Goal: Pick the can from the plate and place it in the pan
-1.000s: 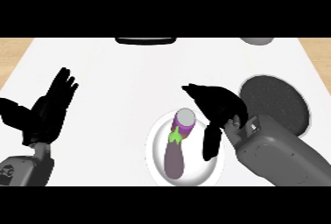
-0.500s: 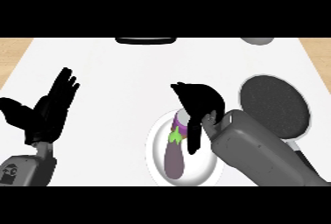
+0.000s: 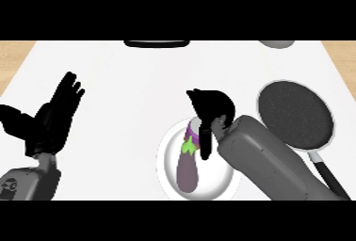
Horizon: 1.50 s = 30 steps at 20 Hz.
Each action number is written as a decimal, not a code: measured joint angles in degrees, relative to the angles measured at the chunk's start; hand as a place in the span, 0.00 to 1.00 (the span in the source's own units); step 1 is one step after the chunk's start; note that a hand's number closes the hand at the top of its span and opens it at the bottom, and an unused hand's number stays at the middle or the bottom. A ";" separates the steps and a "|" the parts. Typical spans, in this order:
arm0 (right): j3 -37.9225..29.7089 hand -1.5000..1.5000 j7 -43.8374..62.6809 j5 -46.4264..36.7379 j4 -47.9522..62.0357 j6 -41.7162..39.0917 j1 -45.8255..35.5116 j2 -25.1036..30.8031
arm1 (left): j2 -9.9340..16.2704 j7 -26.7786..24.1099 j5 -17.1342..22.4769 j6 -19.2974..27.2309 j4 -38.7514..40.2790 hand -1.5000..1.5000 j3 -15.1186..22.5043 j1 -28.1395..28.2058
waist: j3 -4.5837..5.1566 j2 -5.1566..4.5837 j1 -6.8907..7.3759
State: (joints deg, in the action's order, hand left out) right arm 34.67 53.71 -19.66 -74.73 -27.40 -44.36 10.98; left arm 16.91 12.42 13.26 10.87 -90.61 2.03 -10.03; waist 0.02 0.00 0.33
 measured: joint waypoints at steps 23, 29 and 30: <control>-6.71 1.00 -13.35 -16.10 16.27 2.17 4.86 -9.96 | -3.63 -1.09 -3.39 -3.71 0.65 0.50 -3.25 1.04 | 0.01 0.10 0.04; -6.35 1.00 -21.03 -18.76 20.27 5.90 3.94 -10.42 | -4.29 0.54 -4.00 -3.83 -0.01 0.50 -3.70 -0.02 | 0.08 0.28 0.17; -6.65 1.00 -22.28 -19.11 21.54 6.48 3.35 -10.49 | -3.97 0.32 -3.89 -4.37 -0.21 0.50 -4.13 0.40 | 0.09 0.31 0.20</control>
State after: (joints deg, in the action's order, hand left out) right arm 28.01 31.43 -38.77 -53.19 -20.92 -41.02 0.48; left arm 12.93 12.74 9.37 6.49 -90.82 -2.10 -9.63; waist 0.10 0.30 0.53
